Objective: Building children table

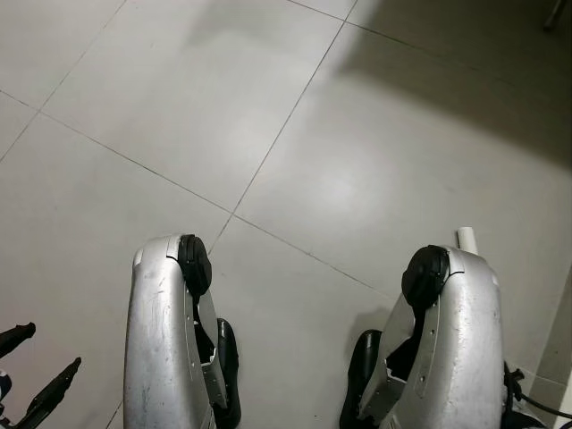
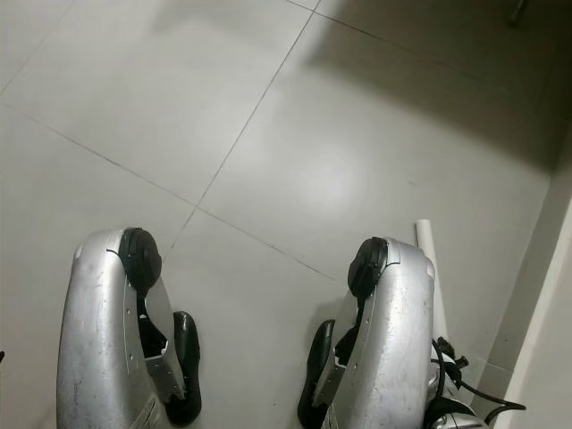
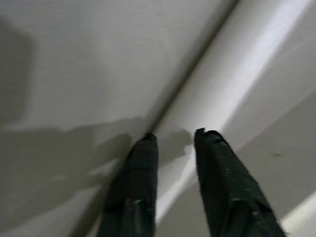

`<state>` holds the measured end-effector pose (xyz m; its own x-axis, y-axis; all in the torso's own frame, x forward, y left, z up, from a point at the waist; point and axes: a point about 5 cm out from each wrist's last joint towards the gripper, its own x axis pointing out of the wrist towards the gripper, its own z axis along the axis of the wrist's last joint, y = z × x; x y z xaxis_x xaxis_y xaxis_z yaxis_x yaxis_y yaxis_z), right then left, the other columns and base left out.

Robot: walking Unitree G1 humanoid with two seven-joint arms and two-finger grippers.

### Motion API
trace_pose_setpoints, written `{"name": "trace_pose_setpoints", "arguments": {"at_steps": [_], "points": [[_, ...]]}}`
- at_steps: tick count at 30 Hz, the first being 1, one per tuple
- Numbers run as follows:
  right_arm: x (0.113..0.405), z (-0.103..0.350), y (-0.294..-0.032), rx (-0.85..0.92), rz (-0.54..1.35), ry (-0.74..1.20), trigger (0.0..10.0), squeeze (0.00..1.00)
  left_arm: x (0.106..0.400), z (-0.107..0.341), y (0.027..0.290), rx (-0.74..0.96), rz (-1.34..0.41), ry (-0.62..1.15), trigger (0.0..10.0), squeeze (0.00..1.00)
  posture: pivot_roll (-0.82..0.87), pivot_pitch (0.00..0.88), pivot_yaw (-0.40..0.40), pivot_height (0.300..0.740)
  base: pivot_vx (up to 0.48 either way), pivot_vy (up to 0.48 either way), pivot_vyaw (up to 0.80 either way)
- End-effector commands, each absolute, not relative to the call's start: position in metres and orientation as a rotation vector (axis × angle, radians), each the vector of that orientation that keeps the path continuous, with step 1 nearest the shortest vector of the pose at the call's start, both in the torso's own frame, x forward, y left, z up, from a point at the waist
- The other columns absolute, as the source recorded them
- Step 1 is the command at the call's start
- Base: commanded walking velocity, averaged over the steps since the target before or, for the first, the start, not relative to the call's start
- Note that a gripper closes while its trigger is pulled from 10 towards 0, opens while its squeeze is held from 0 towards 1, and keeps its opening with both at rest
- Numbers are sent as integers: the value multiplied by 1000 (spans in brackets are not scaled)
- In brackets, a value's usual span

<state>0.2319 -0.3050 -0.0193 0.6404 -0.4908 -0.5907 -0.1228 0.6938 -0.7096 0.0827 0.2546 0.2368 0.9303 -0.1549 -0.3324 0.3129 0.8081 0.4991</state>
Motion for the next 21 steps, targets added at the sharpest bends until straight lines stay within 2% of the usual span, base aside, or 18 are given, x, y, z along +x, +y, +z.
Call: {"name": "trace_pose_setpoints", "arguments": {"at_steps": [1,4,6,7,8,9,13,16,18,19,21], "points": [[207,-55,-263,-678,-108,971,0,0,80,234,256,568,-256,316,10000,0,343,534,120,300,0,0,0],[207,-58,-254,-632,-68,969,0,0,80,234,256,567,-258,316,10000,0,341,536,122,300,0,0,0],[209,-63,-233,-509,27,965,0,0,81,233,255,563,-262,317,10000,0,335,541,122,300,0,0,0],[209,-63,-233,-509,27,965,0,0,81,233,255,563,-262,317,10000,0,335,541,122,300,0,0,0],[217,-63,-212,-378,102,921,0,0,81,233,255,560,-266,317,10000,0,334,541,122,300,0,0,0],[223,-60,-205,-311,117,890,0,0,80,232,255,558,-267,317,10000,0,334,541,122,300,0,0,0],[234,-54,-196,-251,136,841,0,0,80,232,254,555,-268,318,10000,0,329,539,122,300,0,0,0],[257,-38,-185,-189,156,729,0,0,81,231,254,552,-268,318,10000,0,319,540,119,300,0,0,0],[257,-38,-185,-189,156,729,0,0,81,231,254,552,-268,318,10000,0,319,540,119,300,0,0,0],[273,-24,-183,-152,125,647,6431,1000,81,230,253,547,-269,318,10000,0,319,540,119,300,0,0,0],[273,-24,-183,-152,125,647,6431,1000,81,230,253,547,-269,318,10000,0,319,540,119,300,0,0,0]]}}
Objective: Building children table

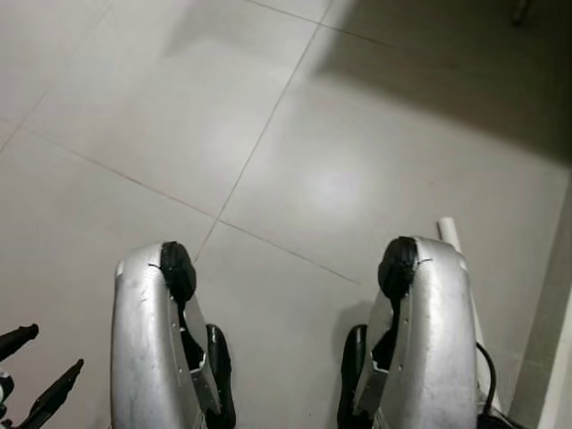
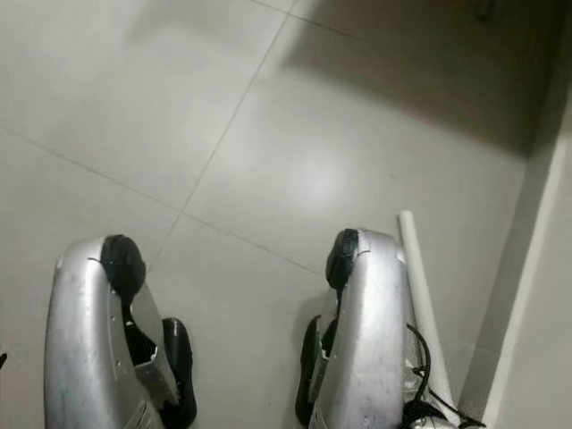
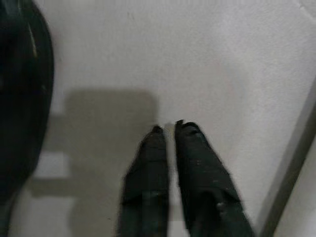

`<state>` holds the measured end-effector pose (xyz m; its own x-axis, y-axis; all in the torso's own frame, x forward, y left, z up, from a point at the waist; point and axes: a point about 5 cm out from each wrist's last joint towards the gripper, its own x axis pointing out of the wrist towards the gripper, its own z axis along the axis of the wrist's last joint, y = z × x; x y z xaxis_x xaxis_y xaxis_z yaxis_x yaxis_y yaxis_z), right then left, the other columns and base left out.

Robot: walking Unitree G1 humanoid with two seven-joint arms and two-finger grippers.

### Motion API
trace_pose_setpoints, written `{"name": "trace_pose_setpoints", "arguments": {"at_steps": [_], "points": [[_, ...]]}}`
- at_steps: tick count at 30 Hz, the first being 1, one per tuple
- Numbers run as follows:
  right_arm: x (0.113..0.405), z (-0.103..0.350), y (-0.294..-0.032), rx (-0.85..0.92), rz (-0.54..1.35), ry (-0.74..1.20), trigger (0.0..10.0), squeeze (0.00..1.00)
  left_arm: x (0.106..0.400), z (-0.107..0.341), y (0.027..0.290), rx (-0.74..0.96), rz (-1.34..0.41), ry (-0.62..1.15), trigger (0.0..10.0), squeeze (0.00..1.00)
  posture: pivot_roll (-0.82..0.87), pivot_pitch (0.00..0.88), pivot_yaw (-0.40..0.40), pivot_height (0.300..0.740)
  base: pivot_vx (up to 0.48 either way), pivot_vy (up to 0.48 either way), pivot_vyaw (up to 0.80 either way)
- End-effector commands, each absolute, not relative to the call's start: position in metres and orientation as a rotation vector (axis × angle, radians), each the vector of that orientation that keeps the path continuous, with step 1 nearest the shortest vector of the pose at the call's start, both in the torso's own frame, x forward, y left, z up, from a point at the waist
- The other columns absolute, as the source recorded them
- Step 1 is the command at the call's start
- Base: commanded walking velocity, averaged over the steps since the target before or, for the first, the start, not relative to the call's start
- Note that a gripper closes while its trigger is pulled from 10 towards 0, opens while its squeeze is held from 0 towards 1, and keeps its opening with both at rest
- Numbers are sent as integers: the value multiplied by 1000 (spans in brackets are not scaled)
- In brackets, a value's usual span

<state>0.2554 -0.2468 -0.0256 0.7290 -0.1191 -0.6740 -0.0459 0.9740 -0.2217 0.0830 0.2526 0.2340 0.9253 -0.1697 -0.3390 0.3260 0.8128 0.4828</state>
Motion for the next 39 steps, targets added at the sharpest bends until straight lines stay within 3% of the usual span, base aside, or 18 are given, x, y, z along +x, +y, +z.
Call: {"name": "trace_pose_setpoints", "arguments": {"at_steps": [1,7,12,15,19,27,32,39], "points": [[279,-18,-184,-153,111,608,10000,1000,81,229,253,543,-270,317,10000,0,308,544,116,300,0,0,0],[291,4,-205,-344,-22,437,10000,1000,81,227,251,534,-274,315,10000,0,305,539,114,300,0,0,0],[297,18,-224,-353,-174,353,10000,1000,82,226,250,529,-275,313,10000,0,300,532,110,300,0,0,0],[313,36,-221,-196,-208,285,10000,1000,84,224,249,526,-272,306,10000,0,291,519,106,300,0,0,0],[353,83,-186,6,-107,132,10000,1000,93,221,245,519,-263,274,10000,0,268,490,88,300,0,0,0],[377,123,-159,43,-31,30,10000,1000,104,217,244,510,-236,222,10000,0,239,438,45,300,0,0,0],[381,130,-162,10,-45,20,10000,1000,114,210,241,496,-228,188,10000,0,219,398,22,320,0,0,0],[384,155,-184,-8,-135,-80,10000,1000,141,199,234,460,-196,99,10000,0,152,282,-21,350,0,0,0]]}}
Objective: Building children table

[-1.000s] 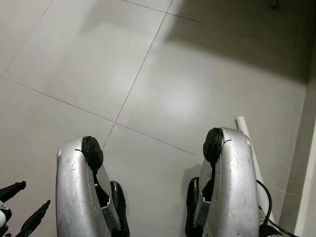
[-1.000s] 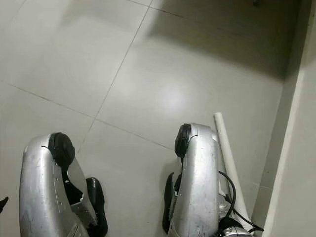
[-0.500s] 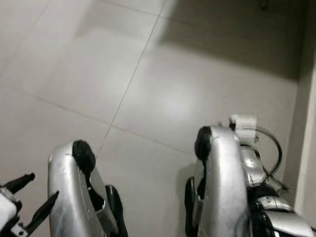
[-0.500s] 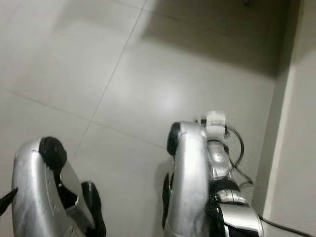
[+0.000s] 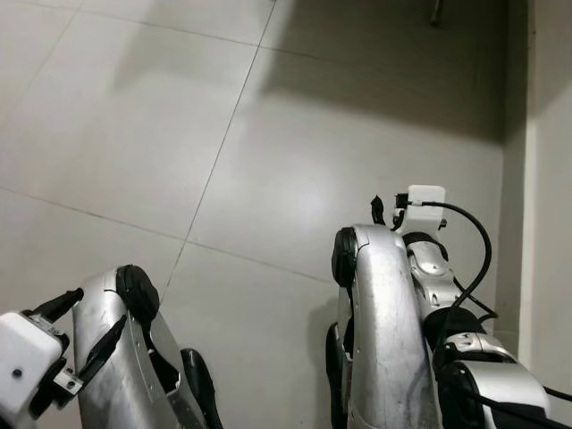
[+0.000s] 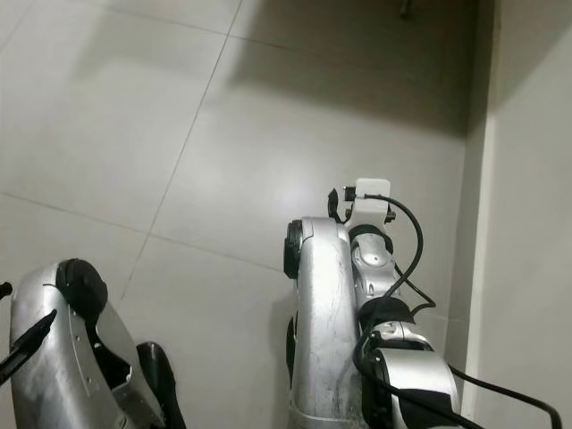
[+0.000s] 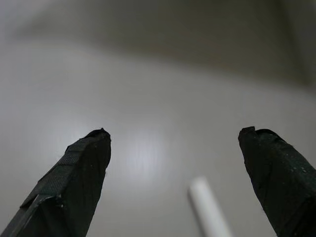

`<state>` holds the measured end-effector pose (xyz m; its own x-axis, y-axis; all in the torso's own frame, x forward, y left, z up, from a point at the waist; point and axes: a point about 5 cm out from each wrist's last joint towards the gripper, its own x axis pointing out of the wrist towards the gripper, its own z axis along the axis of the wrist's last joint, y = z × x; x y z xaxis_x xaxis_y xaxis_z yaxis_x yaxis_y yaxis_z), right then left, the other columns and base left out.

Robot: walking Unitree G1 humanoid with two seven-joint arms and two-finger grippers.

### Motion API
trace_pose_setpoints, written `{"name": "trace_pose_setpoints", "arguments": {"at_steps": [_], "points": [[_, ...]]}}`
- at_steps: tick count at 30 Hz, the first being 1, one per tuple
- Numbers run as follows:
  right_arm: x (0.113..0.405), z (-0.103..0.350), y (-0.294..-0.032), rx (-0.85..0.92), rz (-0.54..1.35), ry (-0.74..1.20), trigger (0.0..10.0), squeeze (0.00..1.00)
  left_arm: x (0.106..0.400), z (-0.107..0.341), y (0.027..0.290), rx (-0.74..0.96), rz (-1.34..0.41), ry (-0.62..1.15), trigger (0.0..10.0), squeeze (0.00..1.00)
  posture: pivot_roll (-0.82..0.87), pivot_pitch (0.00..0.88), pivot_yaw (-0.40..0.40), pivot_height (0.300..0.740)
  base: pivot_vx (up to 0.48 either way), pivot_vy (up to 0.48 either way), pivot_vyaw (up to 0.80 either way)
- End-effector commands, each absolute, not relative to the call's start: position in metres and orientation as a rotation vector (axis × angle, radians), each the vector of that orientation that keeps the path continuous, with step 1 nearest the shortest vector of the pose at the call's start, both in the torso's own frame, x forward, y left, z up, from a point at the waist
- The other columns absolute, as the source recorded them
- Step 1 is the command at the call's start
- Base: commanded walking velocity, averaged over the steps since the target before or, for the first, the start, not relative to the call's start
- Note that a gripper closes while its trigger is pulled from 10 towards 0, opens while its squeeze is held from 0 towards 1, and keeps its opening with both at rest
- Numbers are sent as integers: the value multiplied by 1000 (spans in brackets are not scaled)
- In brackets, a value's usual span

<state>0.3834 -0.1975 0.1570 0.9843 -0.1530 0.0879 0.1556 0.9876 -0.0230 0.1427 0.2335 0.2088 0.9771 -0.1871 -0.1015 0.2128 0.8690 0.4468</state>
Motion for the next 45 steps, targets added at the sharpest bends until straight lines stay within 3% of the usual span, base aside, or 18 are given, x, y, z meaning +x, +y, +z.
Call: {"name": "trace_pose_setpoints", "arguments": {"at_steps": [1,4,5,7,12,14,17,19,24,25,29,31,32,45], "points": [[385,160,-186,-1,-141,-97,10000,1000,145,197,232,453,-196,86,10000,0,141,257,-27,355,0,0,0],[388,172,-187,11,-149,-139,10000,1000,151,195,227,443,-196,61,10000,0,135,244,-30,365,0,0,0],[392,187,-186,16,-149,-190,10000,1000,160,190,223,429,-189,32,10000,0,102,169,-49,375,0,0,0],[395,202,-184,18,-141,-235,10000,1000,170,187,221,420,-183,6,10000,0,92,144,-54,385,0,0,0],[396,212,-181,26,-132,-268,10000,1000,175,187,219,420,-181,-15,10000,0,92,144,-54,405,0,0,0],[396,223,-174,17,-77,-311,10000,1000,188,185,215,404,-168,-58,10000,0,59,57,-72,415,0,0,0],[394,228,-170,14,-42,-330,10000,1000,192,185,213,399,-164,-77,10000,0,56,50,-74,420,0,0,0],[387,232,-157,12,57,-354,10000,1000,201,184,208,384,-155,-115,10000,0,41,0,-81,430,0,0,0],[383,232,-150,9,113,-359,10000,1000,205,184,206,377,-150,-128,10000,0,33,0,-82,435,0,0,0],[377,229,-138,-3,208,-356,10000,1000,210,183,203,367,-149,-141,10000,0,23,0,-83,440,0,0,0],[377,229,-138,-3,208,-356,10000,1000,210,183,203,367,-149,-141,10000,0,23,0,-83,440,0,0,0],[347,218,-112,-106,471,-372,10000,1000,221,179,186,316,-177,-174,10000,0,-12,0,-62,455,0,0,0],[341,215,-109,-135,511,-373,10000,1000,223,177,181,299,-189,-178,10000,0,-24,0,-59,460,0,0,0],[321,196,-109,-159,515,-263,10000,1000,236,175,166,253,-200,-218,10000,0,-30,0,-64,505,0,0,0]]}}
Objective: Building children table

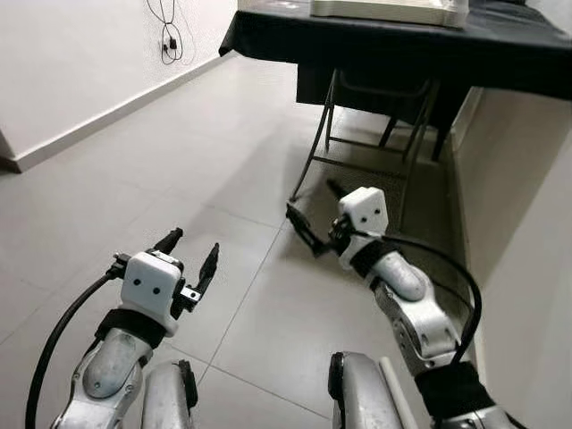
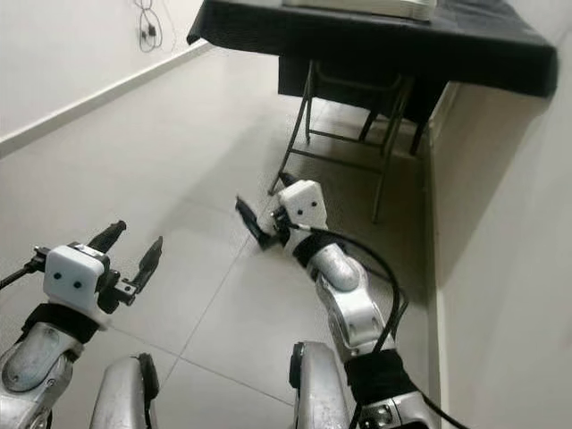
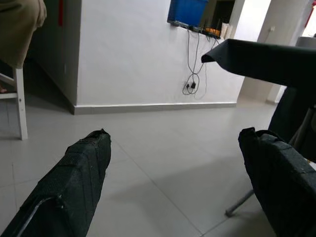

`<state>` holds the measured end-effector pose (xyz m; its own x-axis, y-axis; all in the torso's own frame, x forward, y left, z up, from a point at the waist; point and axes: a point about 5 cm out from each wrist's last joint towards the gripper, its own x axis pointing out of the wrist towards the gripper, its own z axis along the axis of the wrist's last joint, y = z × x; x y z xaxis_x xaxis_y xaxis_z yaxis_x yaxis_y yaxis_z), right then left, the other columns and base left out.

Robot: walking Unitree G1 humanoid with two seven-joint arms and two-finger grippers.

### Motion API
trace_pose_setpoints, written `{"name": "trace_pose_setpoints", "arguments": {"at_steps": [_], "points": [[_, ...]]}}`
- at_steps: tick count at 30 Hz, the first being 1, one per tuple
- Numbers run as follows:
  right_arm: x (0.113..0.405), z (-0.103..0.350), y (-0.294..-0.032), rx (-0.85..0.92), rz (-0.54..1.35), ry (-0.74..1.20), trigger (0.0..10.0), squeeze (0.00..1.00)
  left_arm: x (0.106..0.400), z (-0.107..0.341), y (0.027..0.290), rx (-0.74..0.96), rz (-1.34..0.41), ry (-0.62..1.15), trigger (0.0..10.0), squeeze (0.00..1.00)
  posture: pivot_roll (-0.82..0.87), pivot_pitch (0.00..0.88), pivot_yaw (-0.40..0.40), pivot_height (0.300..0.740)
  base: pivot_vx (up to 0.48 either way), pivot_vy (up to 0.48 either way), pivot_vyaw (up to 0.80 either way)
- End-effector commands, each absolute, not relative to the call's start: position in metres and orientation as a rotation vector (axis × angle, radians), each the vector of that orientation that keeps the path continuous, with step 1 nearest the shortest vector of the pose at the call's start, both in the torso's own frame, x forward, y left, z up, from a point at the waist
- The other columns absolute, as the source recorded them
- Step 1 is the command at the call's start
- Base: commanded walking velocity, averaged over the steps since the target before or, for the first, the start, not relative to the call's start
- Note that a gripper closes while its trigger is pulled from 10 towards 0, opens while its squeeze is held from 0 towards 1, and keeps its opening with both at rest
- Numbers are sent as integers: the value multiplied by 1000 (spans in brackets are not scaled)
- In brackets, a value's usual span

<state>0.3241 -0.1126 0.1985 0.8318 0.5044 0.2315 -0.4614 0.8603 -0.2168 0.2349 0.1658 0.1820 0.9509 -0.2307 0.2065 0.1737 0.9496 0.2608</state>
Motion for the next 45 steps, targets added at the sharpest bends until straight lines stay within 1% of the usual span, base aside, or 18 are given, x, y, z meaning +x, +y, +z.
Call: {"name": "trace_pose_setpoints", "arguments": {"at_steps": [1,14,23,26,29,40,45], "points": [[320,191,-110,-150,489,-241,10000,1000,236,174,167,254,-199,-215,10000,0,-29,0,-64,510,0,0,0],[320,184,-117,-106,359,-179,10000,1000,242,173,171,251,-173,-222,10000,0,-31,0,-68,555,0,0,0],[319,182,-116,-99,329,-158,10000,1000,242,172,174,248,-153,-221,10000,0,-33,0,-60,580,0,0,0],[318,179,-123,-88,267,-140,10000,1000,243,171,174,253,-163,-220,10000,0,-33,0,-54,595,0,0,0],[317,177,-126,-83,248,-133,10000,1000,244,172,174,256,-163,-221,10000,0,-33,0,-54,605,0,0,0],[316,177,-126,-71,223,-123,10000,1000,246,163,177,297,-147,-181,10000,0,-35,0,-48,635,0,0,0],[315,173,-128,-51,204,-106,10000,1000,243,158,179,324,-142,-164,10000,0,-24,0,-56,650,0,0,0]]}}
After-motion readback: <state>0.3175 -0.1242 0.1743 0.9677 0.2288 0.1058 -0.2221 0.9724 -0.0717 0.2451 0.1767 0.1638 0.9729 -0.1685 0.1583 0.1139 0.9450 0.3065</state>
